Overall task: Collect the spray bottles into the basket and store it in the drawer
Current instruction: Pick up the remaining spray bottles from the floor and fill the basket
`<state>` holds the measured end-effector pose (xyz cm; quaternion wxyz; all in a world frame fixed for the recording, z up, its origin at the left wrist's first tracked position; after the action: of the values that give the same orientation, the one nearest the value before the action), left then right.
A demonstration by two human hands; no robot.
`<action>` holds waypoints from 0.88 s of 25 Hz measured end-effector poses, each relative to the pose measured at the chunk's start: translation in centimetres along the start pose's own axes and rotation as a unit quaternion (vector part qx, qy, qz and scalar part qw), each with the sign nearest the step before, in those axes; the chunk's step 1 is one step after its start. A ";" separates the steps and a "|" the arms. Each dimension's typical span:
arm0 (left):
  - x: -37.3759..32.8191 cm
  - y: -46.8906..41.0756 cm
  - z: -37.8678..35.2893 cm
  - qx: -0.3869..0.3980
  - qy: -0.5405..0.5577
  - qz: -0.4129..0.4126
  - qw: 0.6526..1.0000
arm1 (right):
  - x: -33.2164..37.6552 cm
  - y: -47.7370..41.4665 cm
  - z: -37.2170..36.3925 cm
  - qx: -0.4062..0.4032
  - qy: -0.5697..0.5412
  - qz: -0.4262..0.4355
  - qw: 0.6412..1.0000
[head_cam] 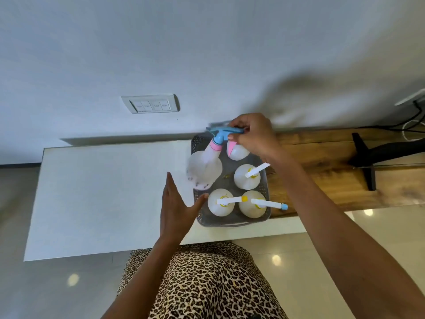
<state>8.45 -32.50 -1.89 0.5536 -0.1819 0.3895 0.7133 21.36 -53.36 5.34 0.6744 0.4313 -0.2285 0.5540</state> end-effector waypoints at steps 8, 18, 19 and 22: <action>2.3 0.7 0.1 0.021 -0.016 0.052 0.998 | -7.1 0.2 -5.4 -0.030 0.067 0.025 0.997; 3.3 1.2 -0.6 0.027 -0.011 0.071 0.997 | -9.6 -0.9 -7.7 -0.037 0.055 0.000 0.998; 3.2 1.2 -0.6 0.027 -0.010 0.072 0.997 | -9.7 -0.8 -7.8 -0.032 0.054 -0.003 0.998; 3.0 1.0 -0.5 0.022 -0.006 0.073 0.997 | -9.8 -0.2 -8.2 -0.019 0.060 -0.009 0.998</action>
<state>6.46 -31.00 -3.96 0.5064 -0.1368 0.4140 0.7440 17.44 -51.94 -6.74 0.6997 0.3866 -0.1942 0.5685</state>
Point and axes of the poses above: each hand's wrist, its own y-axis away from the middle knuckle, its own z-axis out of the back of the hand, x = y × z, the point moved 7 cm from there along -y, towards the middle knuckle, and after that the axes turned 4 degrees about x, right-handed, at the moved point
